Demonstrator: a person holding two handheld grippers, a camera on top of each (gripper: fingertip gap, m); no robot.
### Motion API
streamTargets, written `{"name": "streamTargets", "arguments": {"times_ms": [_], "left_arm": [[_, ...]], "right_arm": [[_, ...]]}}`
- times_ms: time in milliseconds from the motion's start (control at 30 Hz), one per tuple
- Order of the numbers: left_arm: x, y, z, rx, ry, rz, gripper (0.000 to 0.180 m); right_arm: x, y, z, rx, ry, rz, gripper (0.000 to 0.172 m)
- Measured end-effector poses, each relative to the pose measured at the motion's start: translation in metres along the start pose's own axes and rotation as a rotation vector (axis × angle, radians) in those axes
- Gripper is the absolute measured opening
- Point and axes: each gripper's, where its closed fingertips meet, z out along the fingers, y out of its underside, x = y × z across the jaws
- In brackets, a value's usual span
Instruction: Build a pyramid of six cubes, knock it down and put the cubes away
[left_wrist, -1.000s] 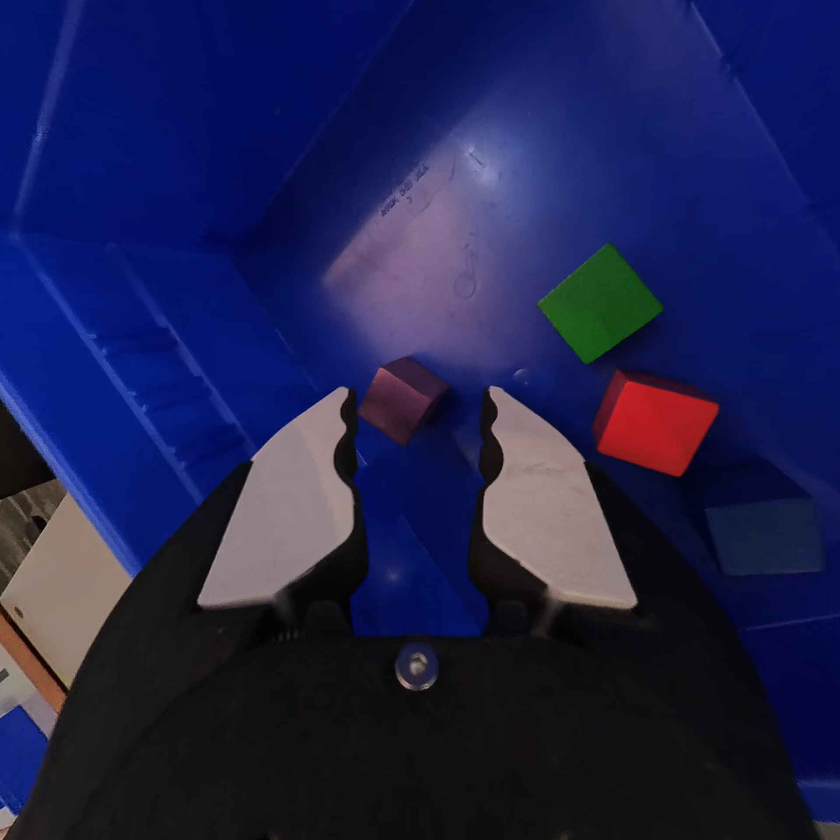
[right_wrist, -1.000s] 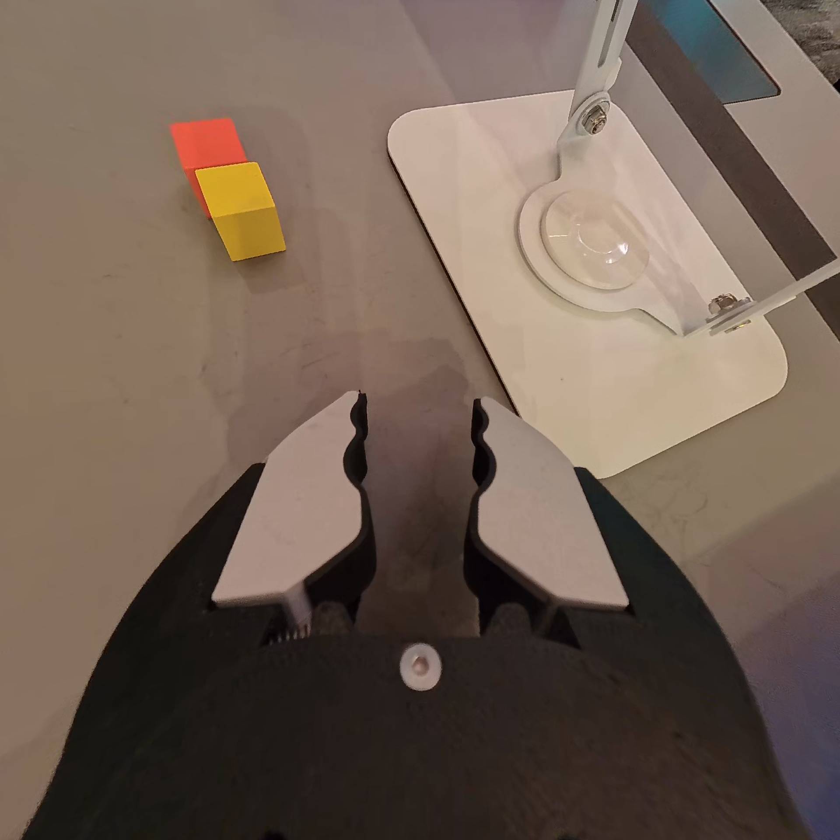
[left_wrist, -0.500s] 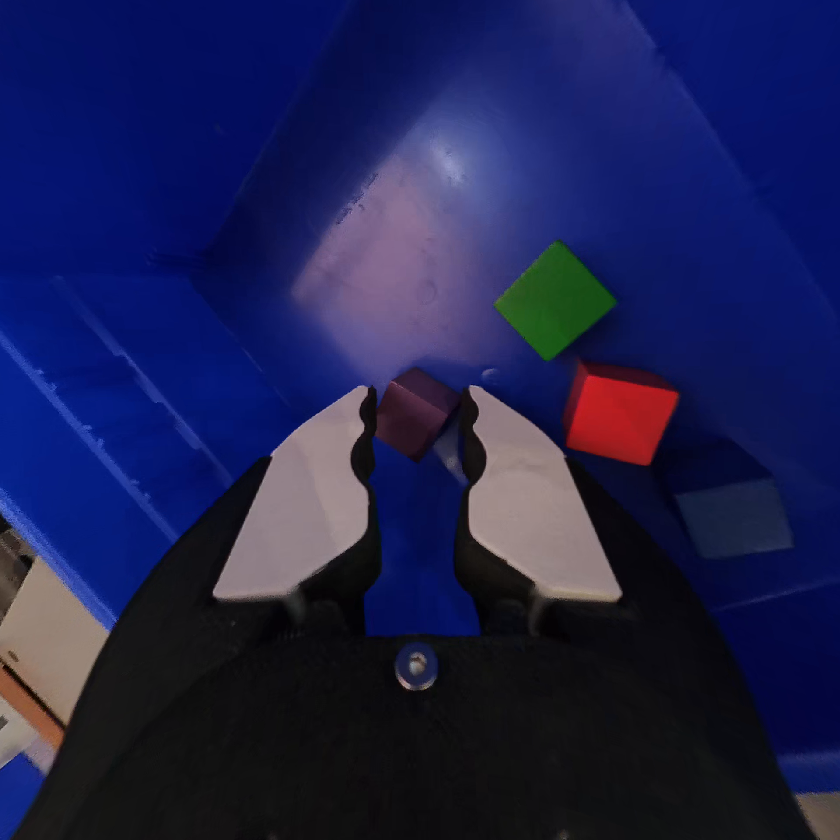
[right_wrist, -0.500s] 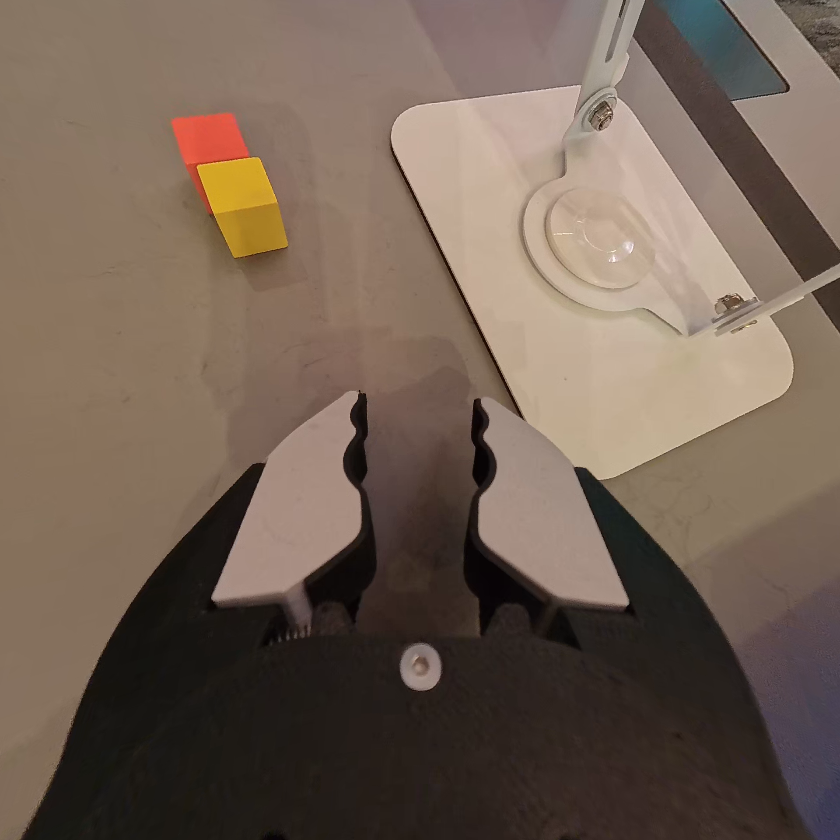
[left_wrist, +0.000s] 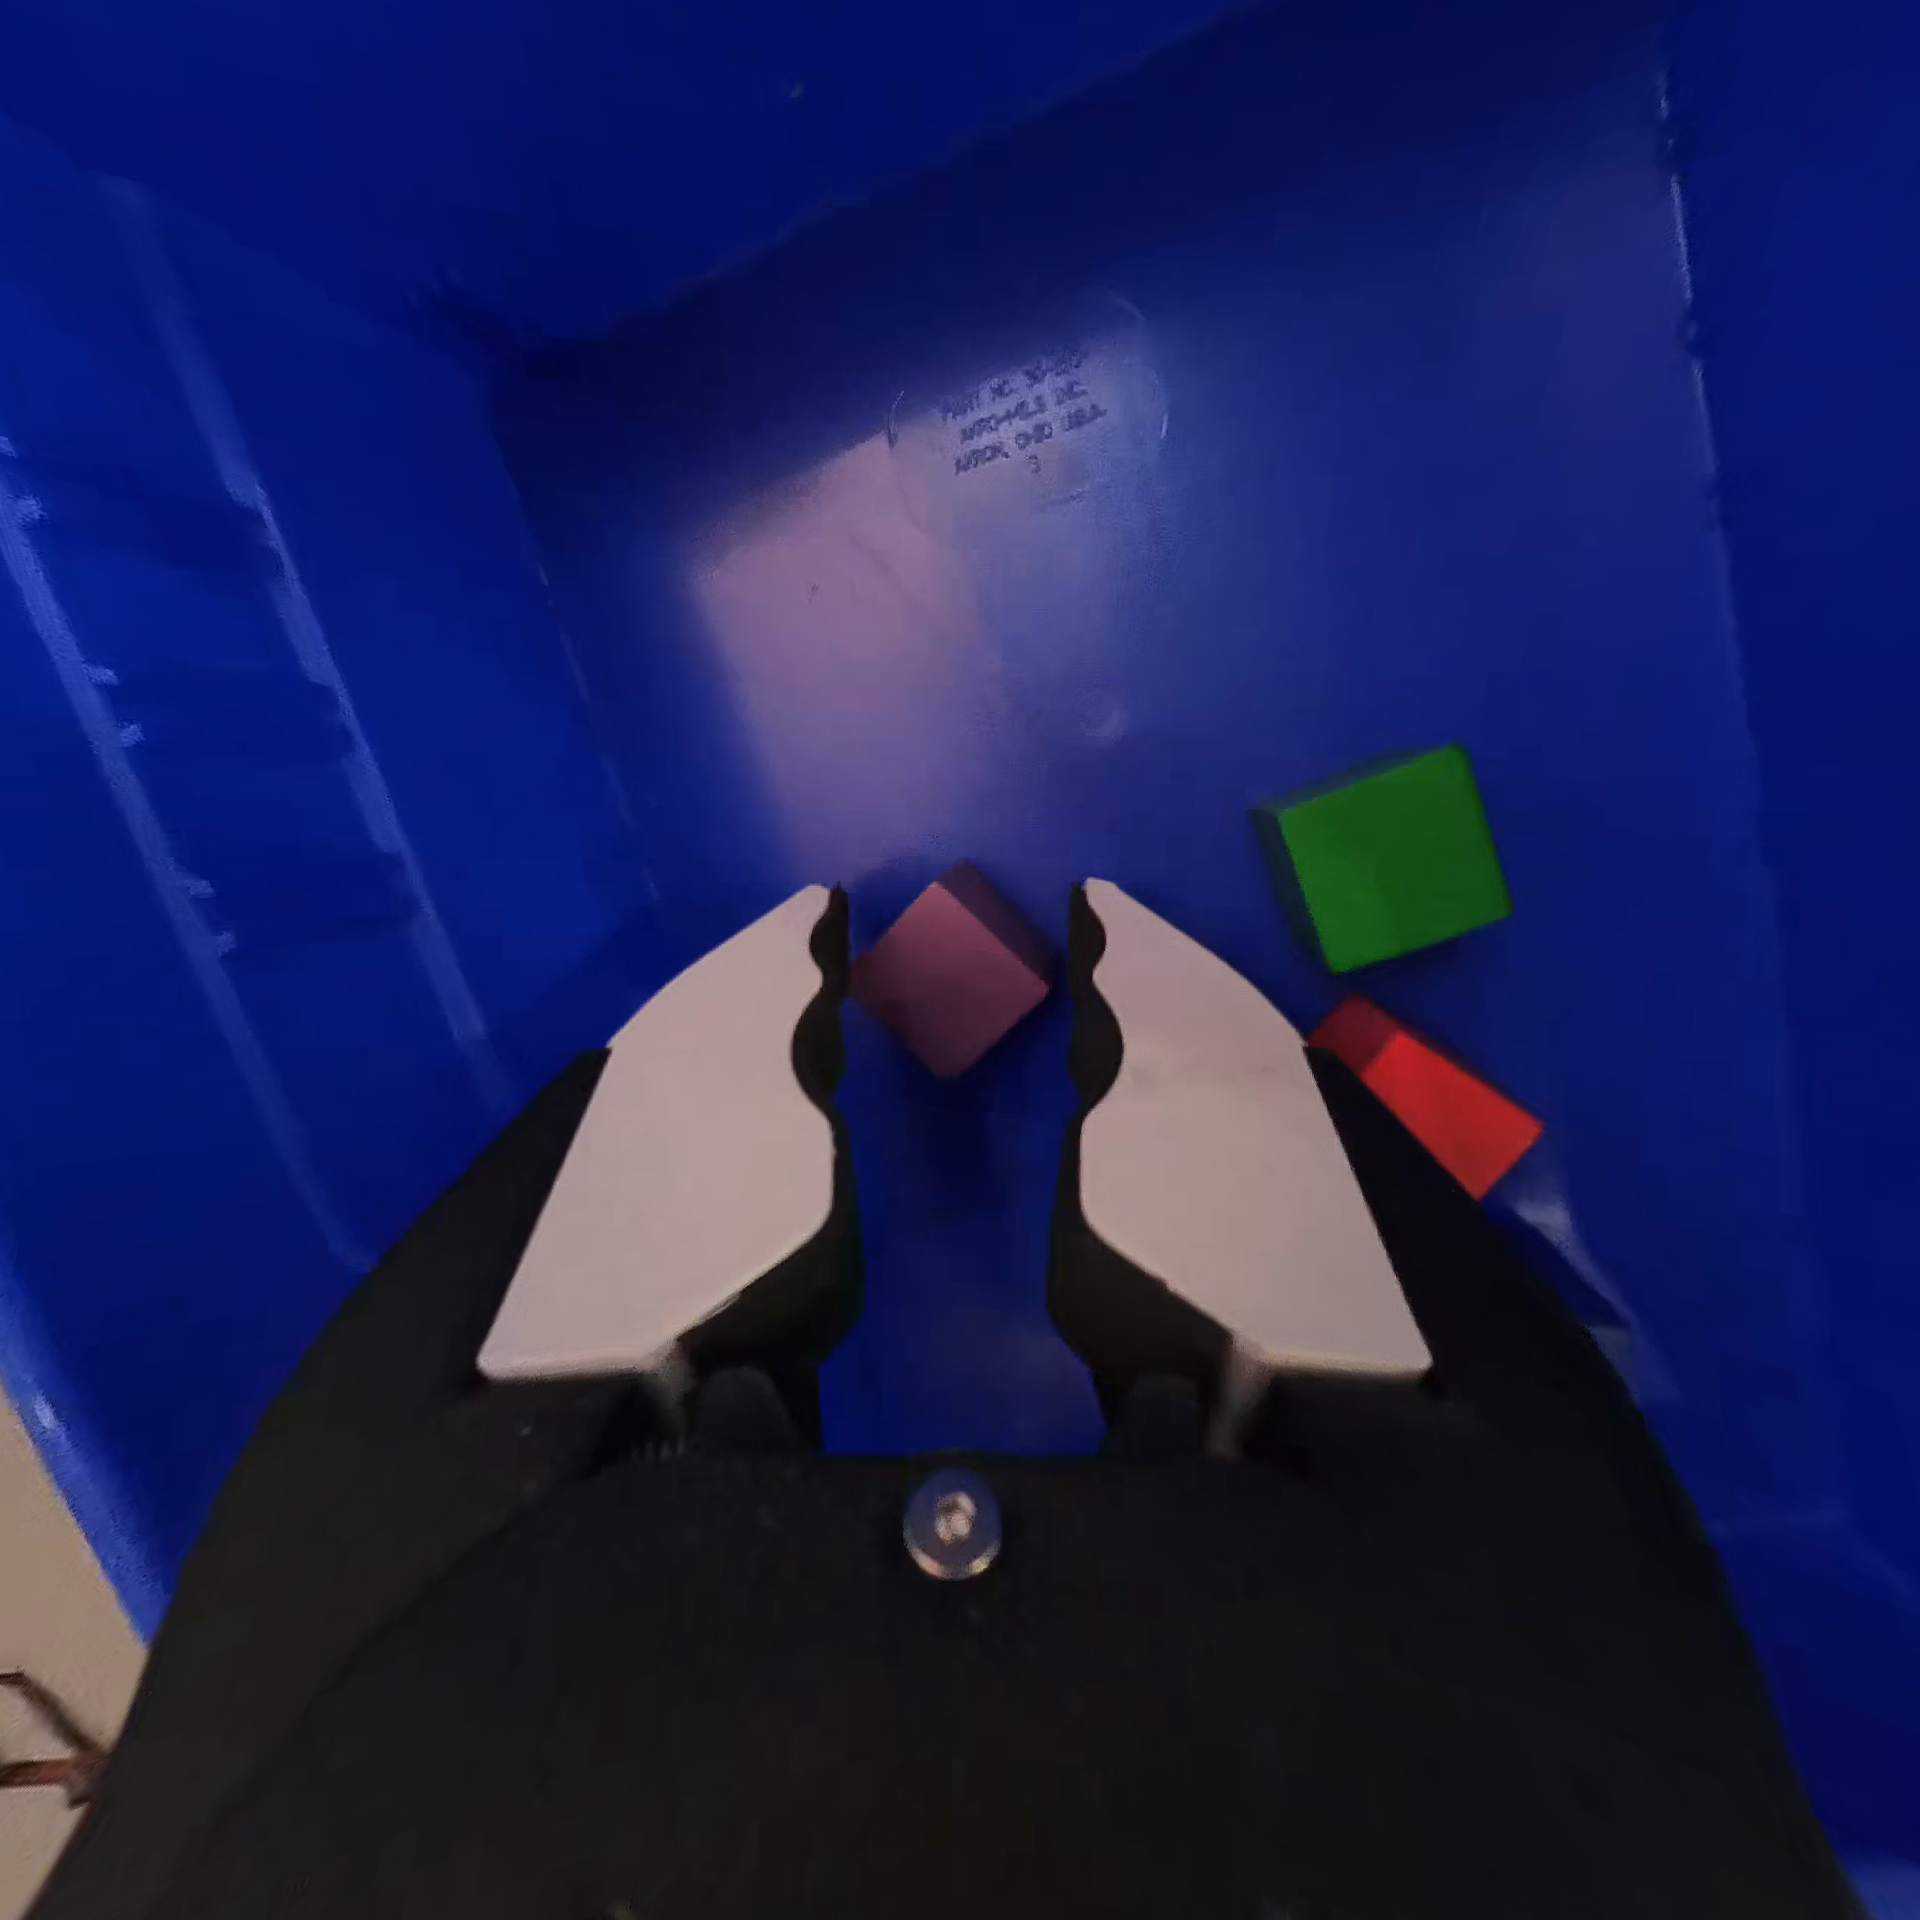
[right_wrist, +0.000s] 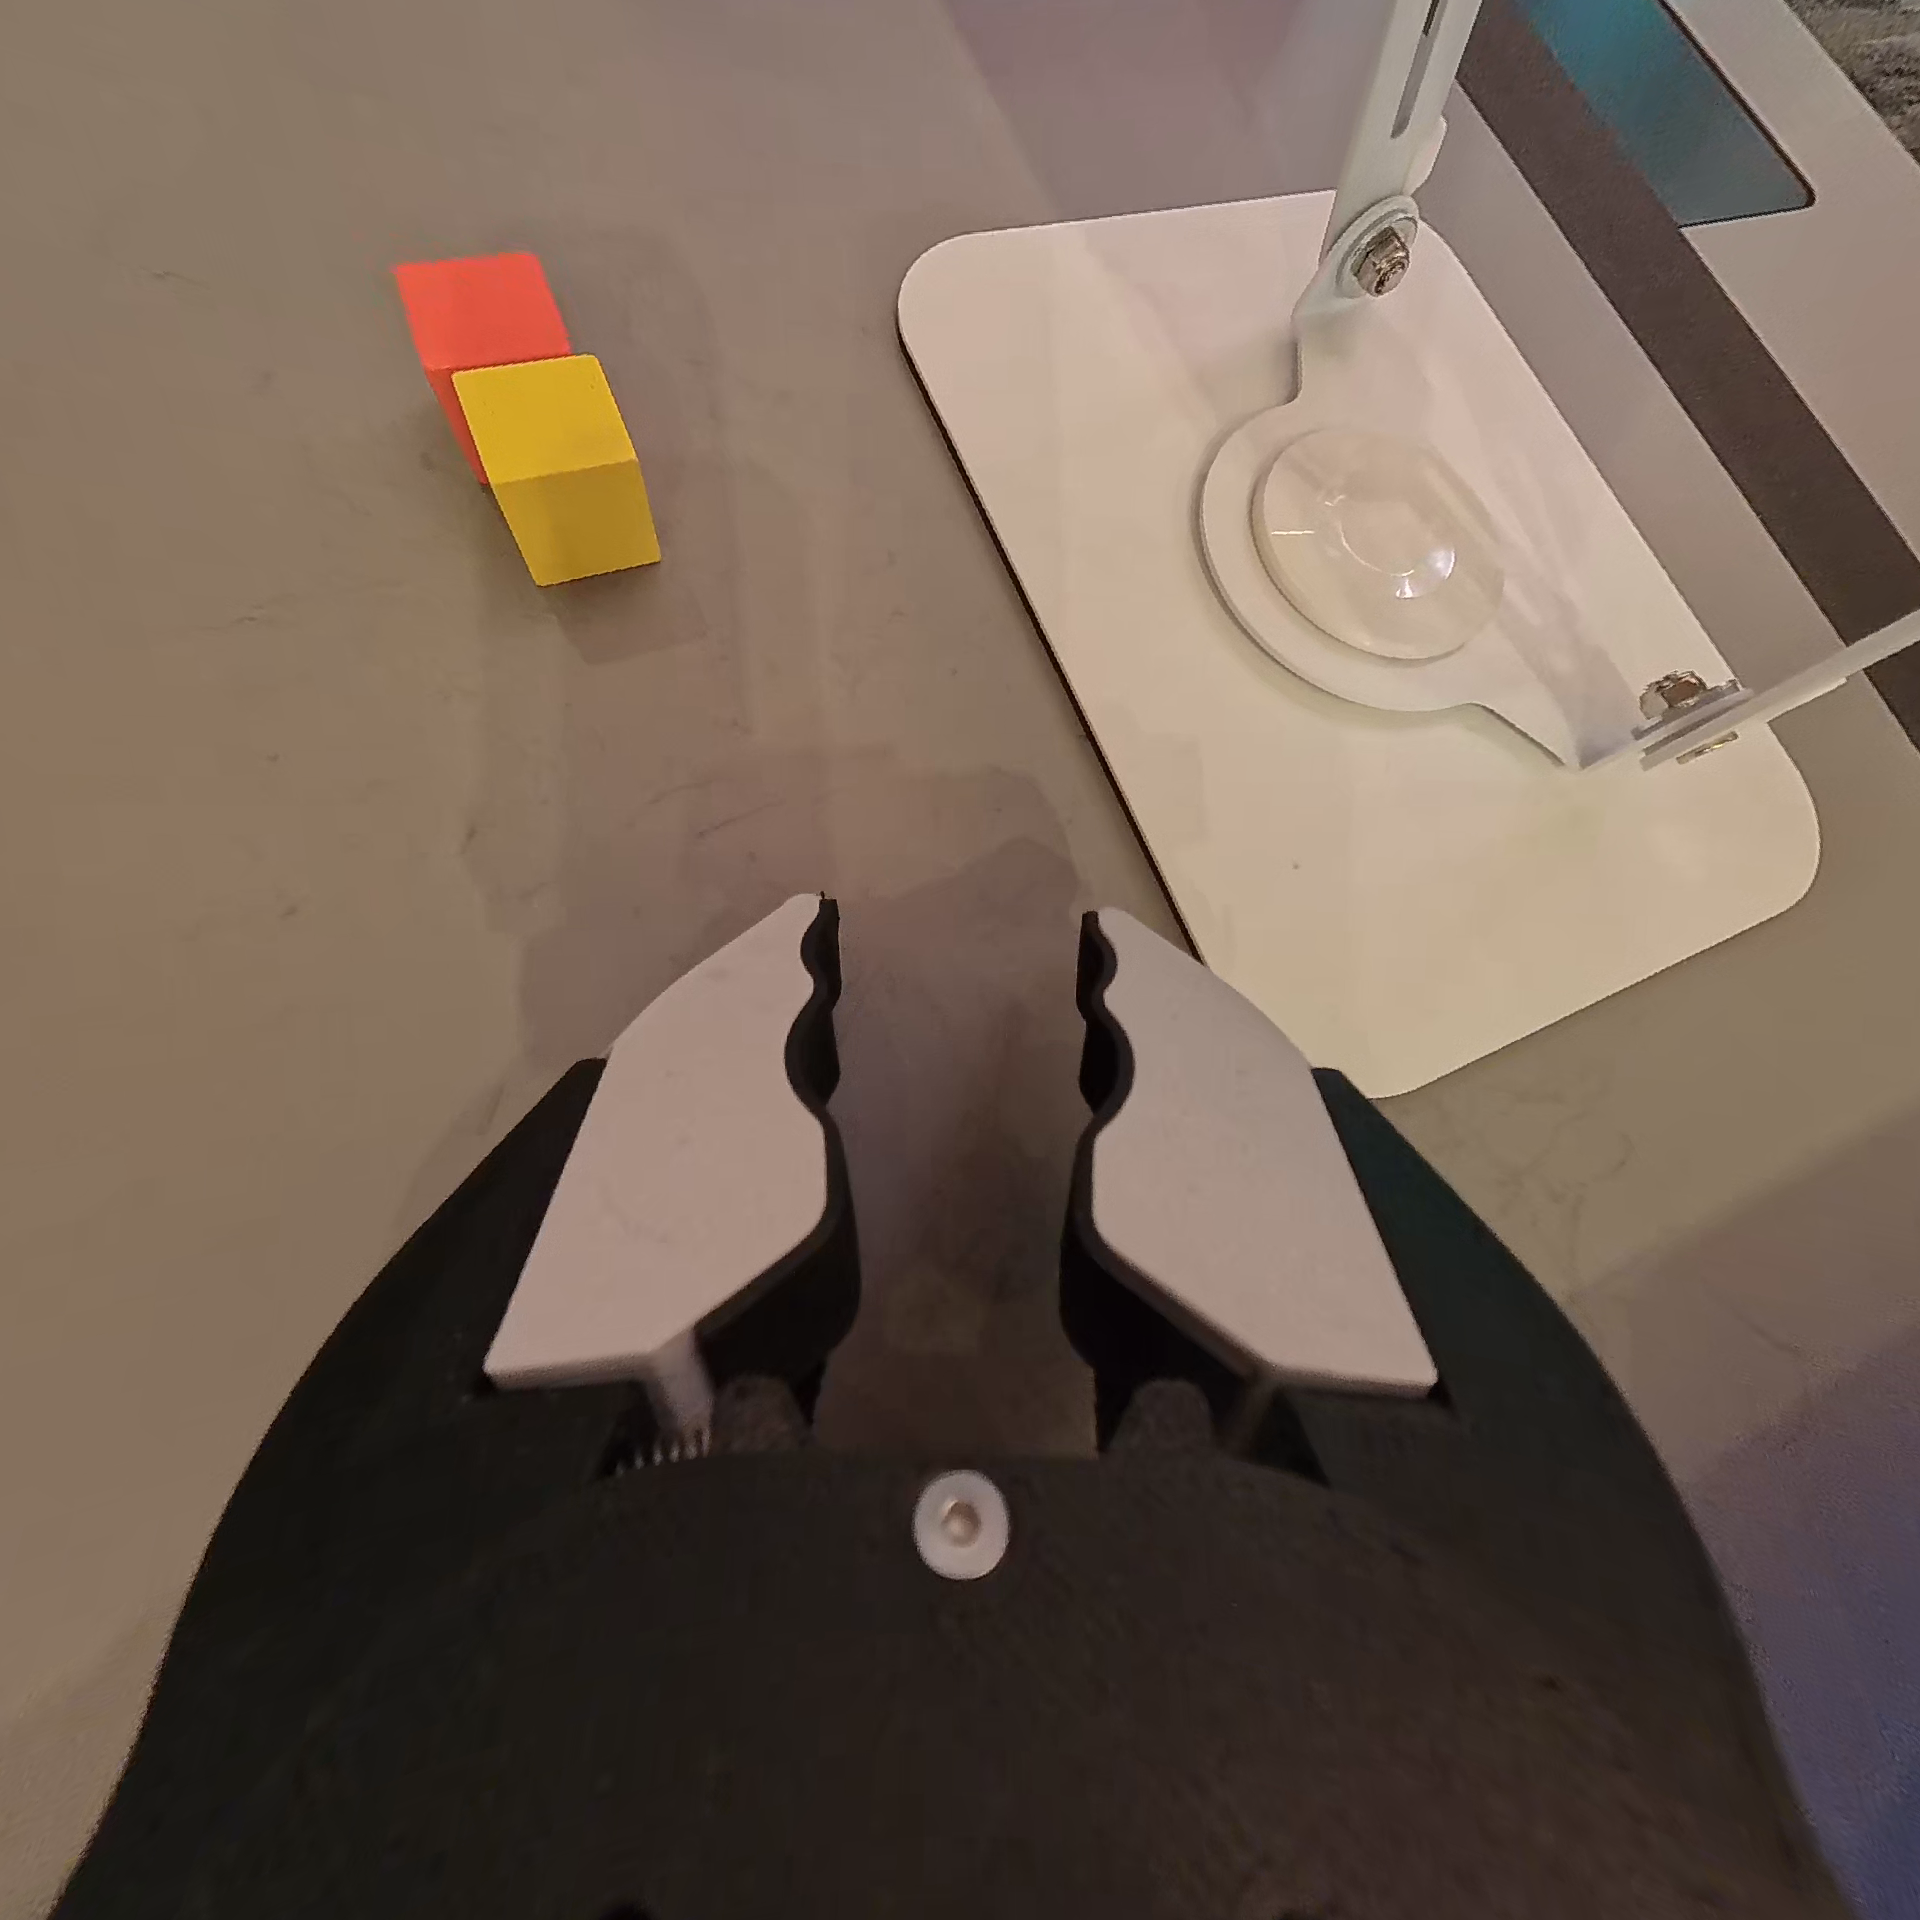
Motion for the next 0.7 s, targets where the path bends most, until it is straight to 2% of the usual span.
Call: {"name": "streamTargets", "arguments": {"times_ms": [133,167,333,367,400,467,533,633,700], "left_arm": [[-0.002,0.000,0.002,-0.032,-0.015,-0.031,0.023],[-0.001,-0.001,0.001,-0.029,-0.020,-0.002,0.000],[0.006,0.006,0.001,-0.034,0.017,0.027,0.000],[0.007,0.007,0.000,-0.030,0.030,0.028,0.004],[0.008,0.007,-0.003,-0.027,0.046,0.021,0.022],[0.012,0.009,-0.012,-0.013,0.080,0.050,0.038],[0.012,0.015,-0.025,-0.004,0.087,0.102,0.039],[0.018,0.024,-0.041,0.037,0.093,0.330,0.040],[0.018,0.037,-0.043,-0.021,0.094,0.406,0.044]], "right_arm": [[0.000,0.000,0.000,0.001,0.000,-0.002,0.044],[0.000,0.000,0.000,0.001,0.000,-0.003,0.044],[0.000,0.000,0.000,0.001,0.000,-0.003,0.044],[0.000,0.000,0.000,0.001,0.000,-0.003,0.044],[0.000,0.000,0.000,0.001,0.000,-0.003,0.044],[0.000,0.000,0.000,0.001,0.000,-0.004,0.044],[-0.001,0.000,0.000,0.001,-0.001,-0.003,0.044],[-0.001,0.000,0.000,0.000,-0.003,-0.001,0.044],[-0.001,0.000,0.000,0.000,-0.004,0.000,0.044]]}}
